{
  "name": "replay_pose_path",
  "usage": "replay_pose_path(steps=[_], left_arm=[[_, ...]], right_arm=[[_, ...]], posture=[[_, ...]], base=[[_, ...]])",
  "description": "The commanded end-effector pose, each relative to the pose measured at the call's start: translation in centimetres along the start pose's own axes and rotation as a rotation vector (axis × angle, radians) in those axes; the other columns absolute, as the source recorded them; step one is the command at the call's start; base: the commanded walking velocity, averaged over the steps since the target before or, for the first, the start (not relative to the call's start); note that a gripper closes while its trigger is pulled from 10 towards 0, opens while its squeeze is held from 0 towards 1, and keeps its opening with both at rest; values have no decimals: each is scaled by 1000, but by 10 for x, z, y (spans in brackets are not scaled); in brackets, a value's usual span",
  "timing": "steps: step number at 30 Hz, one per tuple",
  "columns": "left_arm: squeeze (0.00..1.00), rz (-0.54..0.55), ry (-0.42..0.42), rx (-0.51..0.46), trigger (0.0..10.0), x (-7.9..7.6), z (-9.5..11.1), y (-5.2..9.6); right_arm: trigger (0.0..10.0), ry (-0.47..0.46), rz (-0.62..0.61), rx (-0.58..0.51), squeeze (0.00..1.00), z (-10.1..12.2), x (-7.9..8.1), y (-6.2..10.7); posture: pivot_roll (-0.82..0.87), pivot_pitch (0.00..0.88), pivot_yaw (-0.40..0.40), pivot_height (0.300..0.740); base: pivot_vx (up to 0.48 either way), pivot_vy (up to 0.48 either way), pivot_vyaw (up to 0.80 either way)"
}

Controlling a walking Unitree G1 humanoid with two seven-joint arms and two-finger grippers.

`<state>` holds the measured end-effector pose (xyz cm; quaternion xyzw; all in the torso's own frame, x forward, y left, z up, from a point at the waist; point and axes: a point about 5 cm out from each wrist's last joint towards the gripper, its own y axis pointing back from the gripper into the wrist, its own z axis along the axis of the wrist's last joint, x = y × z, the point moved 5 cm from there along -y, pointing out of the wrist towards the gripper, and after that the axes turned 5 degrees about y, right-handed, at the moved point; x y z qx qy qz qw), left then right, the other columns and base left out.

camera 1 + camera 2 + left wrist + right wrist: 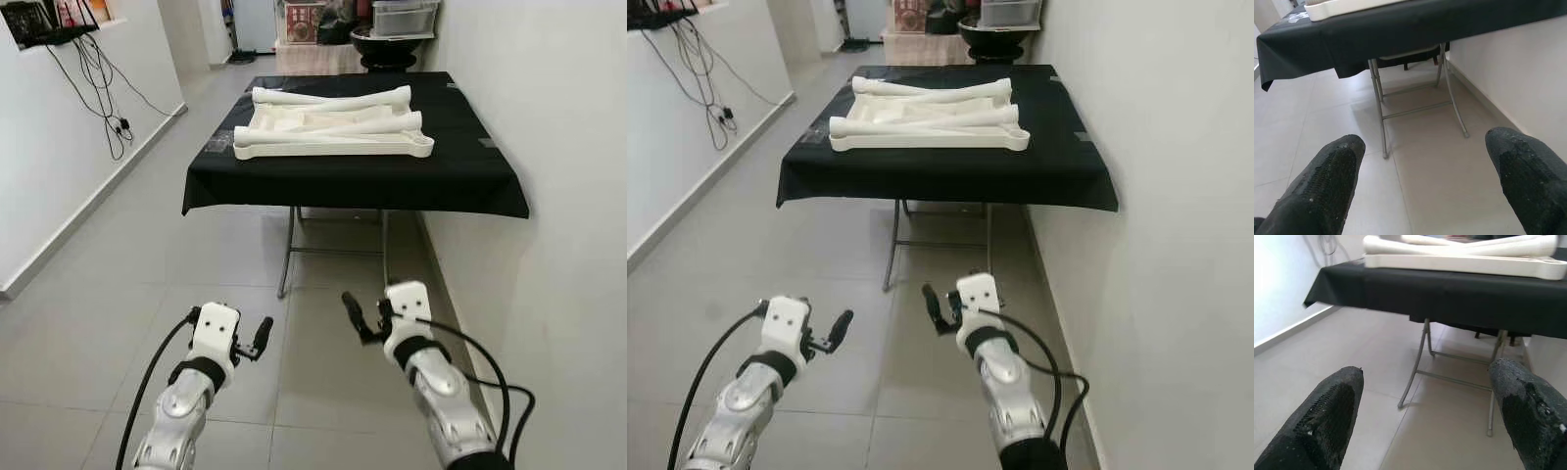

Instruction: Building children table

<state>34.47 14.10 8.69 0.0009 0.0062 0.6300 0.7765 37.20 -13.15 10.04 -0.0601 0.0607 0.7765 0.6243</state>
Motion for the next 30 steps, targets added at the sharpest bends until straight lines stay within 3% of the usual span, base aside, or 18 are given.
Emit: replay_pose_path(steps=[1, 8, 16, 30], left_arm=[[0, 23, 3, 21, 10000, 12, -2, 3], [0, -7, -11, 39, 10000, 5, -4, 5], [0, -11, -11, 48, 10000, 7, -8, 6], [0, -59, -28, 55, 10000, 2, -7, 4]], right_arm=[[10000, -42, -12, 27, 0, -5, -2, 0], [10000, -57, 8, -31, 0, 5, 5, 5], [10000, -54, 31, 4, 0, -1, 11, 3], [10000, -98, 13, 0, 0, 0, 5, 4]], posture=[[-118, 0, 56, 740], [-114, 0, 70, 740], [-103, 0, 73, 740], [-104, 0, 79, 740]], base=[[360, 0, 0], [377, 0, 343], [381, 0, 0], [381, 0, 0]])
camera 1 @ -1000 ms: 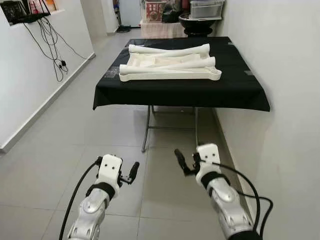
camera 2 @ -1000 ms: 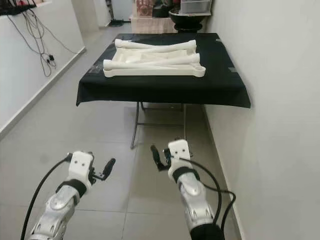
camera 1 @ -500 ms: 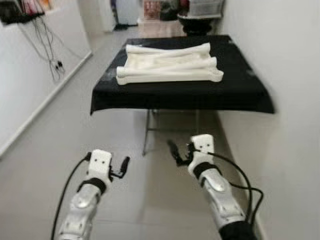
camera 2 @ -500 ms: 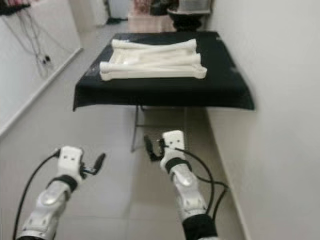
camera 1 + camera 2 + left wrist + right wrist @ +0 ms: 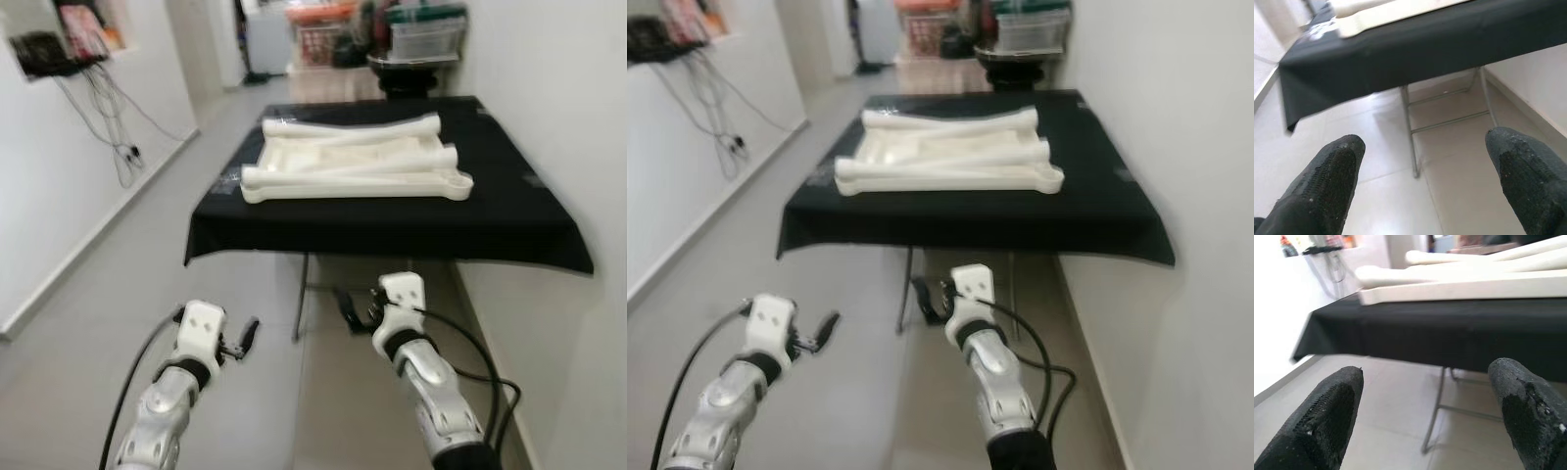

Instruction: Building children table

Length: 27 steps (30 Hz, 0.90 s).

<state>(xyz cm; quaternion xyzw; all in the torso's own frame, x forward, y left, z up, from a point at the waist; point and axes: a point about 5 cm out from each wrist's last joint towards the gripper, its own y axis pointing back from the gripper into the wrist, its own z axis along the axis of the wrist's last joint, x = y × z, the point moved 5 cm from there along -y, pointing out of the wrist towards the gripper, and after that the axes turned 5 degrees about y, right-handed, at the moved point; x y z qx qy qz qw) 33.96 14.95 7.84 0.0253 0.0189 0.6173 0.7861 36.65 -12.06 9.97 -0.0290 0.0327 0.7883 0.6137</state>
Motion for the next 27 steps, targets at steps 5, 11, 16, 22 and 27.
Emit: replay_pose_path(steps=[5, 11, 16, 22, 27], left_arm=[[0, -35, -19, -2, 10000, -7, 4, -3], [0, -42, -20, -19, 10000, -9, 10, -5], [0, -47, -23, -31, 10000, -10, 15, -7], [0, -55, -26, -56, 10000, -14, 23, -11], [0, -67, -25, -75, 10000, -18, 30, -14]], right_arm=[[10000, -17, -14, 13, 0, 0, -6, 0], [10000, -31, 0, -6, 0, 4, -6, -1], [10000, -38, 6, -19, 0, 8, -6, -1], [10000, -38, 22, -31, 0, 12, -6, -2], [10000, -30, 40, -55, 0, 18, -6, -4]], posture=[[-100, 0, 75, 740], [-103, 0, 71, 740], [-104, 0, 70, 740], [-107, 0, 67, 740], [-106, 0, 62, 740]], base=[[382, 0, 0], [380, 0, -400], [379, 0, 0], [381, 0, 0], [382, 0, 0]])
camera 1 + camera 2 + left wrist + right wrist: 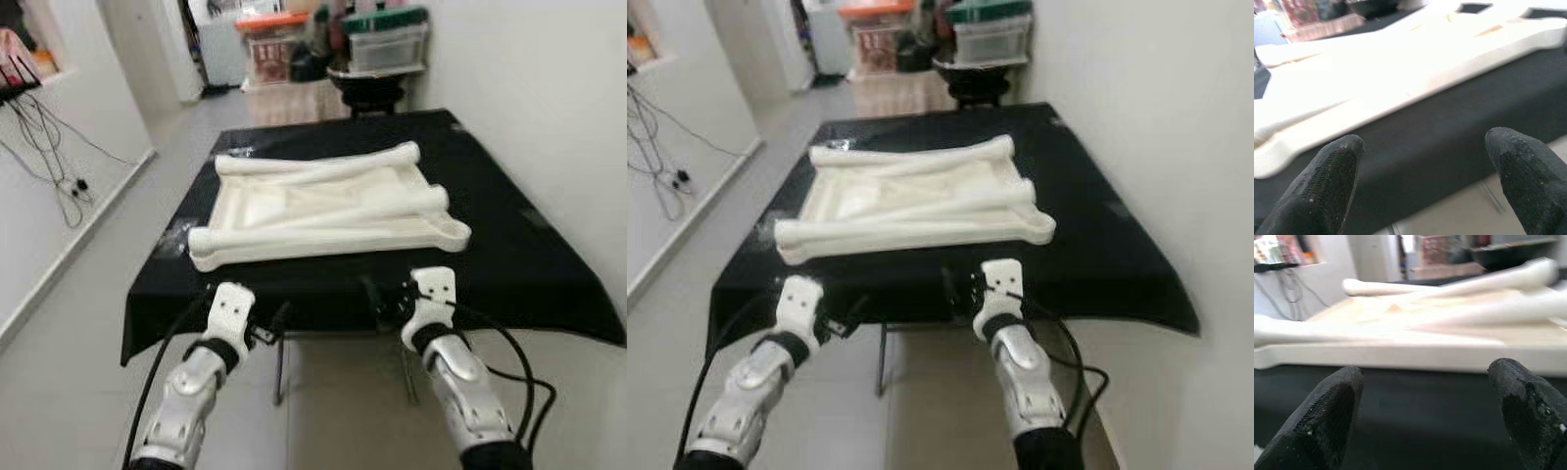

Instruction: Building children table

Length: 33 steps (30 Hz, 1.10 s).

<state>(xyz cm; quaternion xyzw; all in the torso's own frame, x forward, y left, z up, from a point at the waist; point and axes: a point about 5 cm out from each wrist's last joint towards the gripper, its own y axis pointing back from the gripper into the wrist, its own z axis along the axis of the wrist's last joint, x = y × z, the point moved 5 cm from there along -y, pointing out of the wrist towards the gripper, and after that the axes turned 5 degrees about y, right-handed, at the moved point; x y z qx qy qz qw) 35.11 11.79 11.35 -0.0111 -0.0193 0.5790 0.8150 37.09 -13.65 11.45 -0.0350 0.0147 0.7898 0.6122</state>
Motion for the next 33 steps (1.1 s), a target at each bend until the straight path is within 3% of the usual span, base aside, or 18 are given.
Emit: replay_pose_path(steps=[1, 6, 9, 10, 14, 18, 21, 28, 33], left_arm=[[0, 26, -6, 26, 10000, 9, -5, 3], [0, -23, -32, 7, 10000, 0, 2, 1], [0, -34, -32, -11, 10000, -2, 9, 0], [0, -42, -30, -33, 10000, -4, 17, -2], [0, -33, -15, -88, 10000, 1, 40, -7], [0, -19, -5, -90, 10000, 4, 41, -8], [0, -4, 19, -67, 10000, 4, 33, -6], [0, 5, 65, -17, 10000, -1, 18, -2], [0, 17, 77, -5, 10000, -1, 16, -1]], right_arm=[[10000, -18, 40, -23, 0, 6, 12, -4], [10000, -36, 49, -58, 0, 14, 11, -6], [10000, -74, 31, -109, 0, 26, 6, -7], [10000, -77, 20, -165, 0, 39, 0, -8], [10000, 40, 92, -236, 0, 72, 2, -16], [10000, 125, 136, -246, 0, 81, 10, -20], [10000, 132, 166, -270, 0, 90, 17, -21], [10000, 181, 229, -237, 0, 83, 30, -18], [10000, 230, 240, -184, 0, 74, 31, -19]], posture=[[-106, 0, 60, 740], [-108, 0, 60, 740], [-109, 0, 67, 740], [-108, 0, 69, 740], [-109, 0, 76, 740], [-106, 0, 74, 740], [-103, 0, 69, 740], [-104, 0, 69, 740], [-105, 0, 68, 740]], base=[[382, 0, 0], [377, 0, 0], [375, 0, 0], [371, 0, 0], [364, 0, 0], [363, 0, 0], [360, 0, 0], [342, 0, 0], [198, 0, 0]])
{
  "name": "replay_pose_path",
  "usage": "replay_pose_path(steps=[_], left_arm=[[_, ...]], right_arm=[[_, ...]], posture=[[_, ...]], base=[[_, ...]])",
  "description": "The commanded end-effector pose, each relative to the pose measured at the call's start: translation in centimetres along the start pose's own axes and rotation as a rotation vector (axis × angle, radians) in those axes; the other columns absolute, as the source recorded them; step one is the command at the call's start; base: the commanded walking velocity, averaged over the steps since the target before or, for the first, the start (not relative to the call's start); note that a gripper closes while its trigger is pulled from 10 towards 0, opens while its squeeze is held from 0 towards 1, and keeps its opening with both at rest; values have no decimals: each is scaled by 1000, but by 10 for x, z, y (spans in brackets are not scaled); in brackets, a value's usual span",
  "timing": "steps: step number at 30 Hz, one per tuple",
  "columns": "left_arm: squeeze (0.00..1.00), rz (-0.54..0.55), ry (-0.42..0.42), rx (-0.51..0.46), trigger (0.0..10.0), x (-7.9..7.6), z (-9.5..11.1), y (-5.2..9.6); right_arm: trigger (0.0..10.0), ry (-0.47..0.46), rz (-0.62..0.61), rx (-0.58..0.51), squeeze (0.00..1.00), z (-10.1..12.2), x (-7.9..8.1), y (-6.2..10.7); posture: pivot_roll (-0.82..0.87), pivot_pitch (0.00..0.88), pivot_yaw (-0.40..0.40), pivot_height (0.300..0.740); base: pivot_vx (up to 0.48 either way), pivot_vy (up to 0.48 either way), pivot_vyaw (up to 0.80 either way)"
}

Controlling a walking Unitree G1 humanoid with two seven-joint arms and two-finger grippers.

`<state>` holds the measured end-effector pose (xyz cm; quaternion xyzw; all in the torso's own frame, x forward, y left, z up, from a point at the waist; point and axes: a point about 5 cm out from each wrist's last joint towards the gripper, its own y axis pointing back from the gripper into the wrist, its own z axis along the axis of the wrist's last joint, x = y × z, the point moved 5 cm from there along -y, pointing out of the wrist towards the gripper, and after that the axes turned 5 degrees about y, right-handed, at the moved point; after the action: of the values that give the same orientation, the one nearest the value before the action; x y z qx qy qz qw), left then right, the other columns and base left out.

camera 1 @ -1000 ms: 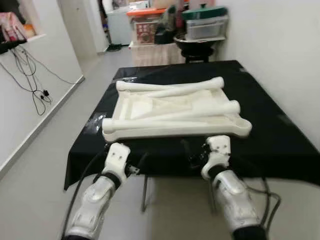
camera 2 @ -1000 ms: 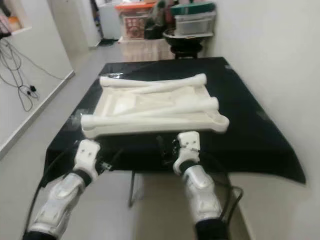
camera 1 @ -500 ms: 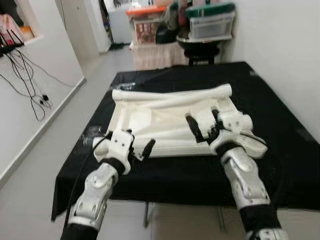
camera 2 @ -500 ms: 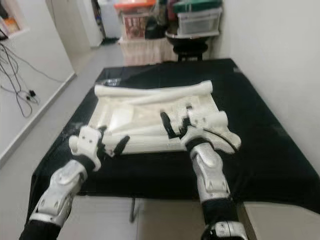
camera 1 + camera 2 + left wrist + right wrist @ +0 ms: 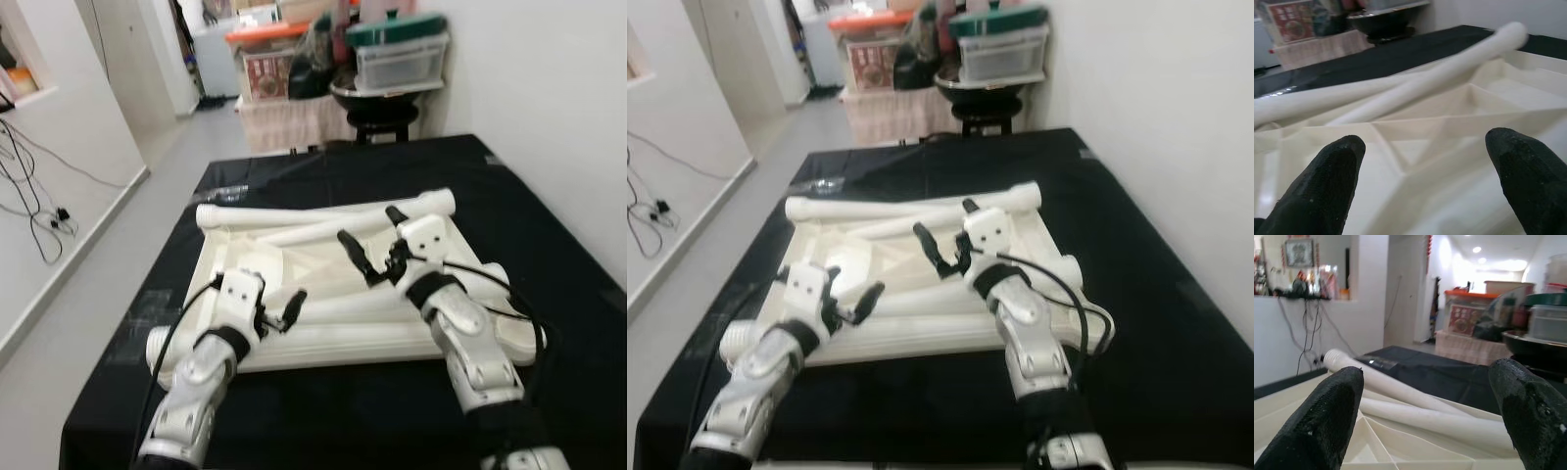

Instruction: Building children table

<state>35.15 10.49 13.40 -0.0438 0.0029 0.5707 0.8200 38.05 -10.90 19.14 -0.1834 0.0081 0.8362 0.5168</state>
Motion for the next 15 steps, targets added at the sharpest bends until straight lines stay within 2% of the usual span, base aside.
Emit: replay_pose_path(steps=[1, 3, 5, 9, 15], left_arm=[[0, 39, 8, 36, 10000, 10, -7, 5], [0, 42, 12, 38, 10000, 11, -8, 5], [0, 16, -4, 65, 10000, 8, -12, 8], [0, -4, 23, 76, 10000, 3, -15, 12], [0, -35, 39, 85, 10000, -4, -16, 15]], right_arm=[[10000, 20, 46, 47, 0, -7, 13, -2], [10000, 19, 57, 78, 0, -12, 13, -1], [10000, -3, 102, 109, 0, -16, 19, 2], [10000, 12, 172, 128, 0, -18, 28, 6], [10000, 38, 255, 165, 0, -22, 32, 11]], posture=[[-106, 0, 66, 740], [-106, 0, 64, 740], [-106, 0, 64, 740], [-100, 0, 63, 740], [-99, 0, 62, 740]], base=[[0, 0, 0], [0, 0, 0], [0, -472, 0], [0, -480, 0], [0, -480, 0]])
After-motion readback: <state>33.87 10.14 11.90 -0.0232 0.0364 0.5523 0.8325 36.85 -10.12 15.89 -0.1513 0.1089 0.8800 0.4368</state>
